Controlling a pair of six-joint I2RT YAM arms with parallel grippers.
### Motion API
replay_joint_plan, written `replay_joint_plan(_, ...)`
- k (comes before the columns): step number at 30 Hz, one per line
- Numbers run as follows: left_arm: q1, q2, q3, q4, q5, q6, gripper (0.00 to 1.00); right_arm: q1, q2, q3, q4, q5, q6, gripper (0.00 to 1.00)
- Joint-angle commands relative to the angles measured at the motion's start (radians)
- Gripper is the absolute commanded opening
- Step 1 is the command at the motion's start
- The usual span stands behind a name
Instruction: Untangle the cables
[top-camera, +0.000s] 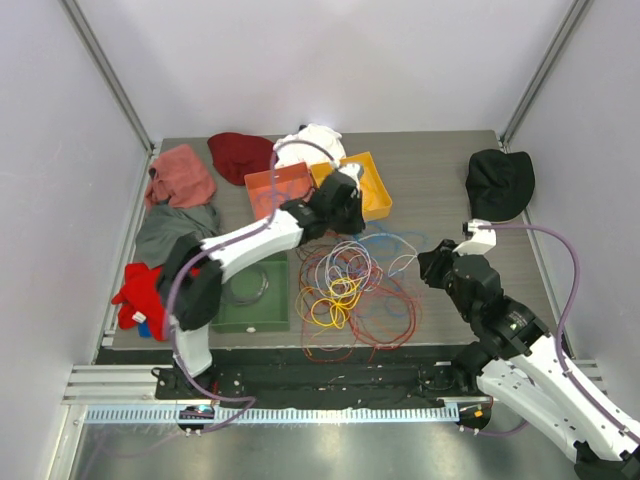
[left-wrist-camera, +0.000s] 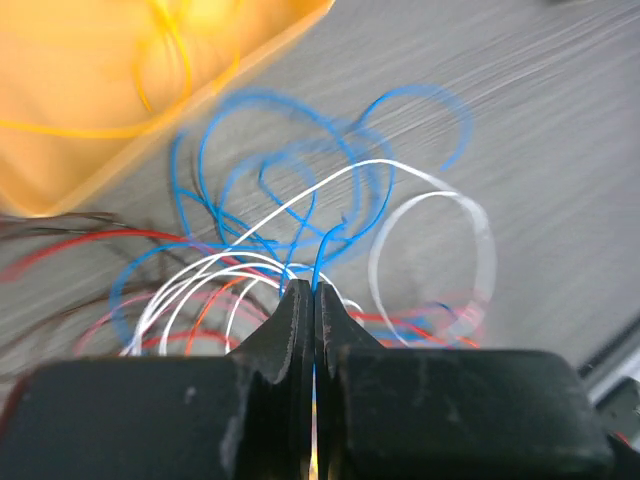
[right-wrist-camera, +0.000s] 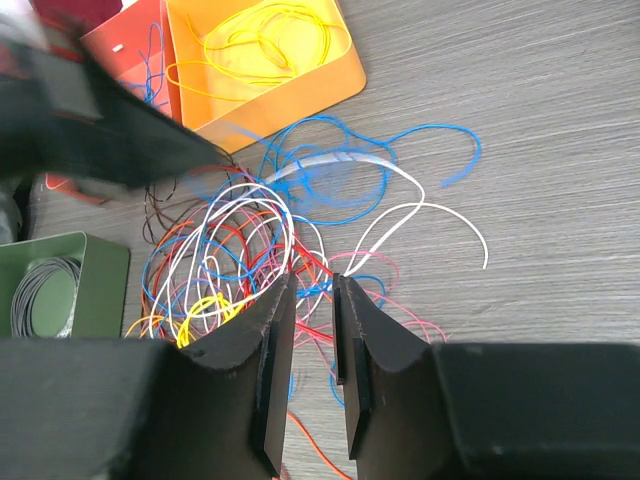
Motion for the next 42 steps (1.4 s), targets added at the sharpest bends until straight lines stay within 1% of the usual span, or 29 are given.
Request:
replay_joint_plan(1,-0.006,-0.345,0.010,-0.103,-0.142,0.122,0.00,0.003,-0.023,0.011,0.022,0.003,0.005,0.29)
replay_joint_plan(2,-0.006,-0.435,0.008,-0.127,-0.171,0.138,0.00,0.004,-0.026,0.010,0.025,0.002,0.007,0.29)
replay_joint_plan(4,-0.006,-0.524,0.011,-0.185,-0.246,0.182,0.00,0.004,-0.028,0.005,0.032,-0.007,0.004,0.29)
replay_joint_plan(5,-0.006,-0.599,0.016,-0.203,-0.273,0.194,0.00,0.004,-0.028,0.005,0.034,-0.009,0.004,0.29)
replay_joint_plan(8,-0.006,-0.676,0.074,-0.265,-0.319,0.242,0.00,0.004,-0.025,0.002,0.045,-0.024,0.004,0.29)
replay_joint_plan(10,-0.006,-0.713,0.163,-0.318,-0.328,0.280,0.00,0.004,-0.025,0.000,0.062,-0.035,0.008,0.29)
replay_joint_plan(11,-0.006,-0.715,0.198,-0.337,-0.328,0.289,0.00,0.003,-0.023,-0.001,0.069,-0.049,0.011,0.29)
replay_joint_plan(12,-0.006,-0.712,0.276,-0.360,-0.328,0.300,0.00,0.003,-0.022,-0.006,0.080,-0.055,0.014,0.29)
replay_joint_plan(14,-0.006,-0.697,0.358,-0.418,-0.330,0.325,0.00,0.004,-0.019,-0.009,0.091,-0.073,0.023,0.29)
replay_joint_plan(15,-0.006,-0.678,0.437,-0.433,-0.339,0.332,0.00,0.003,-0.017,-0.012,0.095,-0.076,0.026,0.29)
replay_joint_plan(20,-0.006,-0.611,0.660,-0.478,-0.382,0.398,0.00,0.003,-0.022,-0.007,0.105,-0.092,0.031,0.28)
replay_joint_plan(21,-0.006,-0.596,0.744,-0.483,-0.377,0.406,0.00,0.003,-0.022,-0.006,0.106,-0.090,0.030,0.28)
replay_joint_plan(23,-0.006,-0.537,0.835,-0.492,-0.362,0.409,0.00,0.004,-0.017,-0.001,0.106,-0.092,0.025,0.28)
replay_joint_plan(24,-0.006,-0.514,0.916,-0.500,-0.328,0.406,0.00,0.003,-0.013,0.000,0.108,-0.096,0.022,0.29)
replay_joint_plan(25,-0.006,-0.493,0.941,-0.492,-0.316,0.406,0.00,0.004,-0.010,0.002,0.106,-0.099,0.022,0.28)
replay_joint_plan(27,-0.006,-0.490,0.955,-0.437,-0.290,0.386,0.00,0.004,0.003,0.000,0.112,-0.107,0.019,0.29)
replay_joint_plan(28,-0.006,-0.494,0.952,-0.411,-0.249,0.379,0.00,0.004,0.006,-0.001,0.117,-0.115,0.019,0.30)
replay_joint_plan(29,-0.006,-0.499,0.934,-0.388,-0.229,0.372,0.00,0.004,0.012,-0.004,0.124,-0.130,0.017,0.34)
replay_joint_plan(30,-0.006,-0.502,0.921,-0.366,-0.212,0.344,0.00,0.003,0.024,-0.009,0.150,-0.148,0.008,0.37)
replay_joint_plan(31,-0.006,-0.505,0.906,-0.324,-0.166,0.331,0.00,0.004,0.035,-0.009,0.163,-0.187,0.010,0.42)
replay_joint_plan(34,-0.006,-0.500,0.858,-0.296,-0.080,0.280,0.00,0.004,0.084,-0.004,0.242,-0.282,0.002,0.51)
replay_joint_plan(37,-0.006,-0.496,0.817,-0.294,-0.050,0.239,0.00,0.004,0.147,0.016,0.328,-0.331,0.004,0.55)
replay_joint_plan(39,-0.006,-0.505,0.782,-0.289,-0.040,0.228,0.00,0.006,0.187,0.036,0.382,-0.369,0.004,0.56)
replay_joint_plan(42,-0.007,-0.516,0.745,-0.285,-0.020,0.205,0.00,0.004,0.239,0.056,0.454,-0.353,-0.018,0.56)
